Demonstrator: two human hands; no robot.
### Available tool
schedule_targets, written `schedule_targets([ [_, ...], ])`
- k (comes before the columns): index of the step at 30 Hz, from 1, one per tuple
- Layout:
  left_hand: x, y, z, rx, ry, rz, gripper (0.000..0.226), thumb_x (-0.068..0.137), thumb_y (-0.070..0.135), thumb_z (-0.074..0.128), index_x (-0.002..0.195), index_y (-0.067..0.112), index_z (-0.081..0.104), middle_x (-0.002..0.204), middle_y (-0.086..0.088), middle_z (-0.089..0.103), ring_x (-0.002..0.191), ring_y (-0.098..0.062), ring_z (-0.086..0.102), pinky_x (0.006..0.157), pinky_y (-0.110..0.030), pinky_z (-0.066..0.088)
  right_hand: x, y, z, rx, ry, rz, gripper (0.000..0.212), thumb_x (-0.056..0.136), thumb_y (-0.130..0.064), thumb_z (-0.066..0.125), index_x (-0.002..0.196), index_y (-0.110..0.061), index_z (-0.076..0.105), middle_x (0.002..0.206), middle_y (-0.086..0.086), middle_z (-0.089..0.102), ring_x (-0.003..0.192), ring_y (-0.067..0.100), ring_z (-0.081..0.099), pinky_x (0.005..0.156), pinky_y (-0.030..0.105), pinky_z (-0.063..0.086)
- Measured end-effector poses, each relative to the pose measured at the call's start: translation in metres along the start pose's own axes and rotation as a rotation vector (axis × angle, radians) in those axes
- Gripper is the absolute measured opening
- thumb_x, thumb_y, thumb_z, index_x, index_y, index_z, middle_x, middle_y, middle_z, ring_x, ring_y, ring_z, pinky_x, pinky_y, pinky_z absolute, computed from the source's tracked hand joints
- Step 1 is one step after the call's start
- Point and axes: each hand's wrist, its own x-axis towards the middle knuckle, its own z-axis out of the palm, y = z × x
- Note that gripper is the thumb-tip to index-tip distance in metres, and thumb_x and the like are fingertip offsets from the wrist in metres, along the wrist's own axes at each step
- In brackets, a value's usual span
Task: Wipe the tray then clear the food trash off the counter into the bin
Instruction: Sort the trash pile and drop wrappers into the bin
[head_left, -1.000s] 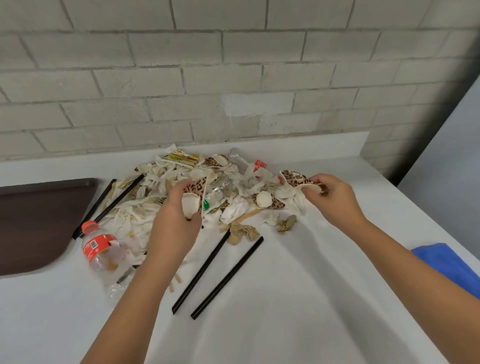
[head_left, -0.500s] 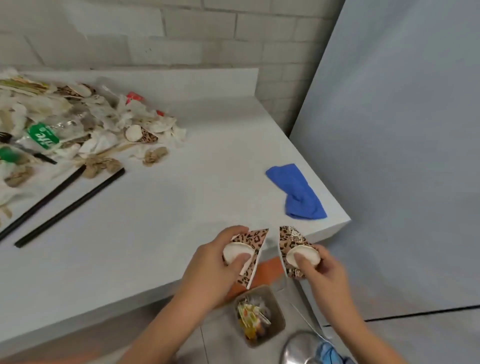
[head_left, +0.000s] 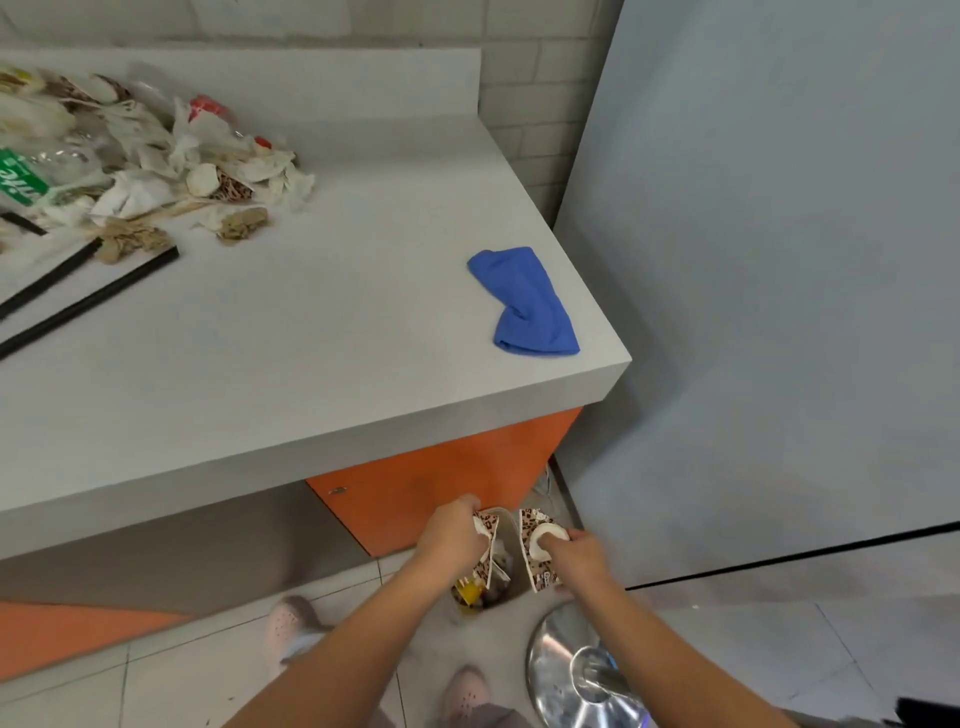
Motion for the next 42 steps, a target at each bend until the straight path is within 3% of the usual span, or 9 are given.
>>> schedule_targets([
  [4, 0.019, -0.005, 0.015, -0.068, -0.154, -0.076, 0.094, 0.082, 0.036, 0.069, 0.149, 0.013, 0.008, 0.144, -0.008, 0.042, 0.124, -0.026, 0.048, 0.096, -0.031, 0.046, 0.001, -0.007, 0.003, -0.021, -0.168, 0.086, 0.034, 0.089, -0.025, 0.061, 0.111, -0.001, 0.056, 0.080, 0.002, 0.056, 0.077, 0.017, 0.053, 0.060, 0.025, 0.040],
  [8, 0.023, -0.015, 0.011, -0.141, -0.170, -0.089, 0.099, 0.081, 0.038, 0.069, 0.150, 0.015, 0.002, 0.150, -0.007, 0.033, 0.132, -0.026, 0.040, 0.108, -0.033, 0.036, 0.006, -0.014, 0.003, -0.082, -0.218, -0.018, 0.061, 0.091, -0.028, 0.059, 0.141, -0.004, 0.034, 0.132, 0.013, 0.051, 0.119, 0.028, 0.050, 0.090, 0.033, 0.043],
  [10, 0.018, -0.012, 0.003, -0.170, -0.122, -0.072, 0.090, 0.084, 0.034, 0.067, 0.150, 0.013, 0.011, 0.152, -0.008, 0.030, 0.134, -0.025, 0.037, 0.107, -0.029, 0.035, 0.002, -0.021, 0.001, -0.075, -0.226, -0.109, 0.046, 0.092, -0.018, 0.057, 0.135, -0.009, 0.042, 0.113, 0.006, 0.061, 0.106, 0.025, 0.058, 0.086, 0.027, 0.046],
  [13, 0.004, -0.002, -0.019, -0.205, -0.079, 0.007, 0.065, 0.087, 0.033, 0.064, 0.143, 0.017, 0.035, 0.144, -0.004, 0.043, 0.127, -0.020, 0.046, 0.098, -0.025, 0.040, -0.005, -0.035, 0.003, -0.066, -0.247, -0.255, 0.028, 0.090, -0.014, 0.059, 0.117, -0.012, 0.055, 0.088, -0.007, 0.060, 0.075, 0.003, 0.057, 0.055, 0.009, 0.043],
  [16, -0.020, 0.013, -0.060, -0.247, -0.037, 0.132, 0.044, 0.086, 0.037, 0.064, 0.126, 0.024, 0.054, 0.121, 0.004, 0.058, 0.113, -0.012, 0.054, 0.098, -0.026, 0.043, -0.019, -0.061, 0.005, -0.073, -0.261, -0.425, 0.013, 0.089, -0.015, 0.061, 0.099, -0.021, 0.065, 0.090, -0.004, 0.065, 0.078, 0.003, 0.059, 0.063, 0.014, 0.042],
  [21, -0.062, 0.027, -0.155, -0.341, 0.159, 0.259, 0.027, 0.087, 0.036, 0.064, 0.112, 0.026, 0.062, 0.098, 0.004, 0.065, 0.088, -0.010, 0.061, 0.066, -0.012, 0.046, -0.064, -0.143, 0.016, 0.053, -0.403, -0.653, 0.013, 0.091, -0.013, 0.058, 0.087, -0.016, 0.070, 0.074, 0.002, 0.070, 0.068, 0.014, 0.065, 0.061, 0.023, 0.051],
  [27, -0.074, 0.004, -0.258, -0.465, 0.412, 0.226, 0.025, 0.085, 0.036, 0.066, 0.108, 0.030, 0.064, 0.096, 0.003, 0.068, 0.089, -0.012, 0.066, 0.081, -0.032, 0.052, -0.091, -0.250, 0.071, 0.199, -0.463, -0.713, 0.014, 0.090, -0.015, 0.061, 0.097, -0.006, 0.069, 0.075, 0.006, 0.067, 0.064, 0.019, 0.062, 0.057, 0.025, 0.050],
  [38, -0.047, -0.075, -0.416, -0.505, 0.497, 0.186, 0.022, 0.086, 0.031, 0.065, 0.106, 0.022, 0.063, 0.098, -0.004, 0.070, 0.087, -0.015, 0.065, 0.076, -0.026, 0.049, -0.083, -0.419, 0.234, -0.231, -0.133, -1.093, 0.005, 0.083, -0.026, 0.064, 0.086, -0.024, 0.068, 0.076, -0.011, 0.062, 0.073, 0.011, 0.061, 0.061, 0.022, 0.043],
  [42, -0.038, -0.104, -0.466, -0.497, 0.498, 0.178, 0.023, 0.087, 0.031, 0.065, 0.107, 0.020, 0.063, 0.094, -0.002, 0.069, 0.087, -0.015, 0.065, 0.076, -0.027, 0.048, -0.066, -0.459, 0.277, -0.573, 0.037, -1.158, 0.031, 0.085, -0.028, 0.063, 0.116, -0.026, 0.062, 0.114, -0.001, 0.058, 0.092, 0.019, 0.062, 0.070, 0.026, 0.046],
])
